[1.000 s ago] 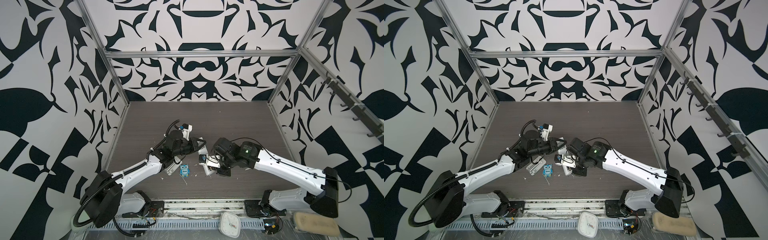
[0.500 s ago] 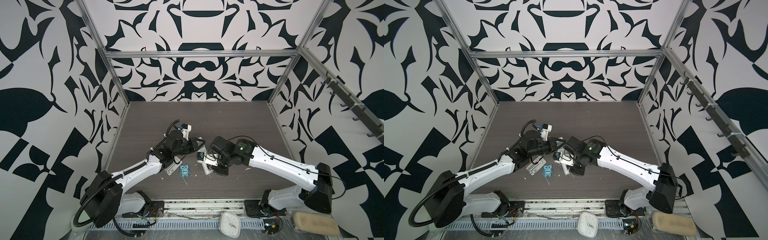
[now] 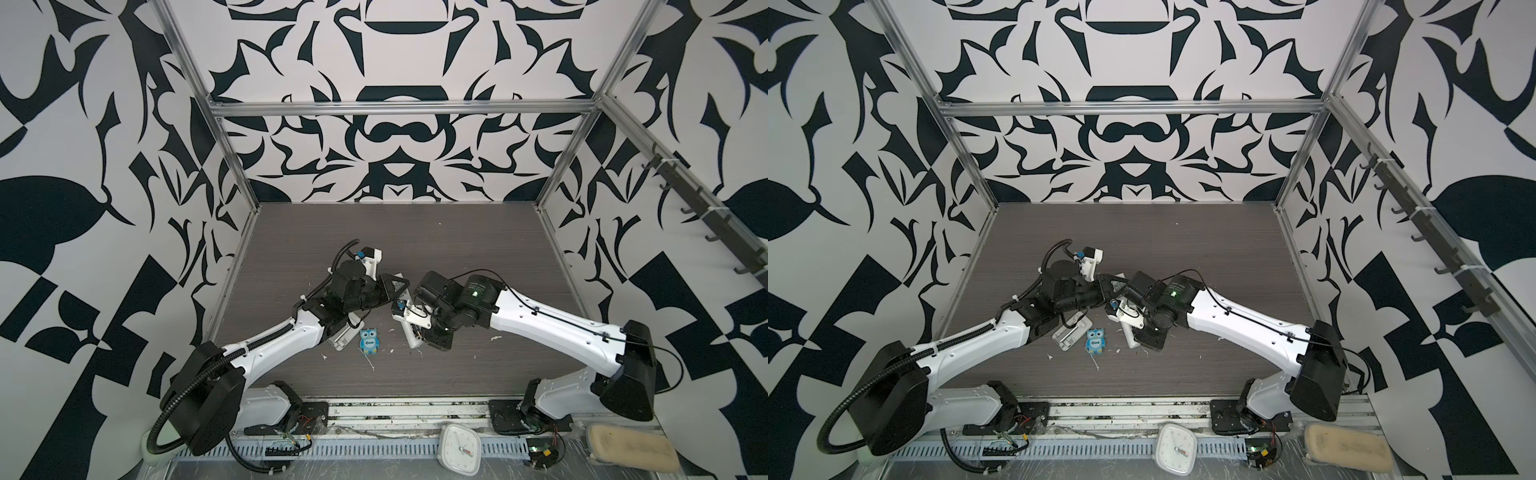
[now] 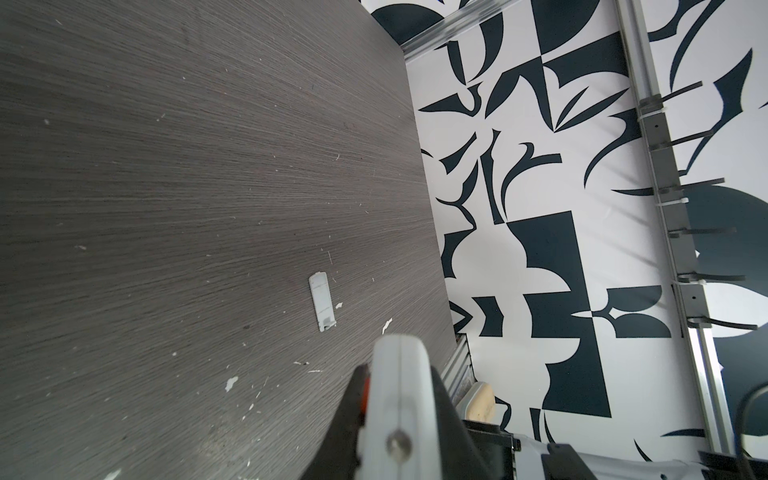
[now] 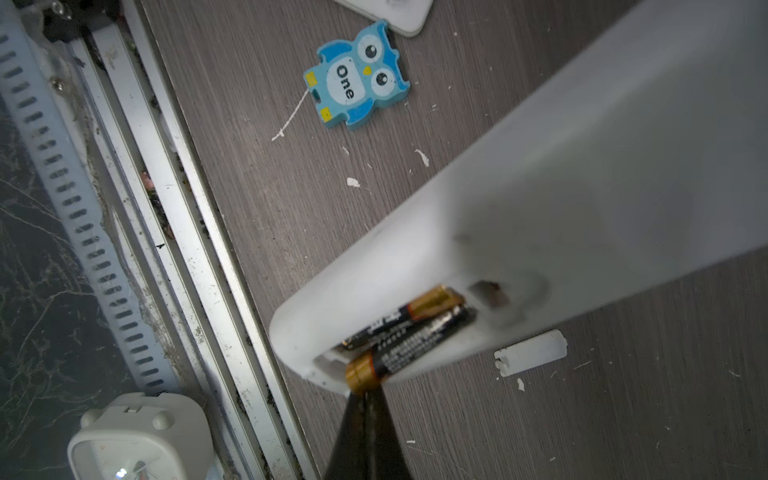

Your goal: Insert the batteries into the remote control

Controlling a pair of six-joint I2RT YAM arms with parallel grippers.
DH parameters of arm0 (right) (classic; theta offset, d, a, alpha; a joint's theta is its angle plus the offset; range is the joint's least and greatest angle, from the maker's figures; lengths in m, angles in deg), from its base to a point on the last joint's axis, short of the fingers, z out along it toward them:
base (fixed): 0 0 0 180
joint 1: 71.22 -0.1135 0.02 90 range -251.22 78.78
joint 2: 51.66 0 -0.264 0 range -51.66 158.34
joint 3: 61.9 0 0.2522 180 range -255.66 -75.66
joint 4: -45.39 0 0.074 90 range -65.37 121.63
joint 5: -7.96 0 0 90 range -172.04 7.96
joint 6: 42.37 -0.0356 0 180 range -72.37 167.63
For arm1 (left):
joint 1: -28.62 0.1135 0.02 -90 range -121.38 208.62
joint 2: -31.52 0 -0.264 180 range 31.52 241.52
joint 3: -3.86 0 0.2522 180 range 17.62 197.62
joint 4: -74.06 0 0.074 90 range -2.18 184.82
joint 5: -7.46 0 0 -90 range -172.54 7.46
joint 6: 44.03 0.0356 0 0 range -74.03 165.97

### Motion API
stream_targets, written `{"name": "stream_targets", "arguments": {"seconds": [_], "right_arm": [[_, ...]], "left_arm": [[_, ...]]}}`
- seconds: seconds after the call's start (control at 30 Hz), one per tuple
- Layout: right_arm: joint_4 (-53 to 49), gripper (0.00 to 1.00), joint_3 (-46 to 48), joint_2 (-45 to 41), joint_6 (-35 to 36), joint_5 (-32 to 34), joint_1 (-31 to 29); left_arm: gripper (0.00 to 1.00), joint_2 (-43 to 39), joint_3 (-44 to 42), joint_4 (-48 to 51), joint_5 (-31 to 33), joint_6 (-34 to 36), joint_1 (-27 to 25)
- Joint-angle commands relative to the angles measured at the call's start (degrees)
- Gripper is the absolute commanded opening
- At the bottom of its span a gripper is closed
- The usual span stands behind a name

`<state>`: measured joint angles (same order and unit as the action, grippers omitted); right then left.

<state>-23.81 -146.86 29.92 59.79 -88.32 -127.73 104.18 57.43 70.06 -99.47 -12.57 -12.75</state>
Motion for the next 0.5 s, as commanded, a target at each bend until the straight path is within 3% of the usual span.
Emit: {"name": "stream_targets", "arguments": {"seconds": [0.0, 0.47], "right_arm": [[8.90, 0.00, -1.18, 1.07, -2.76, 1.37, -0.09], [12.68, 0.00, 0.66, -0.07, -5.83, -2.37, 0.00]], "left_arm": [[0.00, -1.82, 1.30, -8.08, -5.82, -6.67, -1.00], [0.00, -2.34, 0.63, -8.43, -5.48, -7.08, -1.00]]}}
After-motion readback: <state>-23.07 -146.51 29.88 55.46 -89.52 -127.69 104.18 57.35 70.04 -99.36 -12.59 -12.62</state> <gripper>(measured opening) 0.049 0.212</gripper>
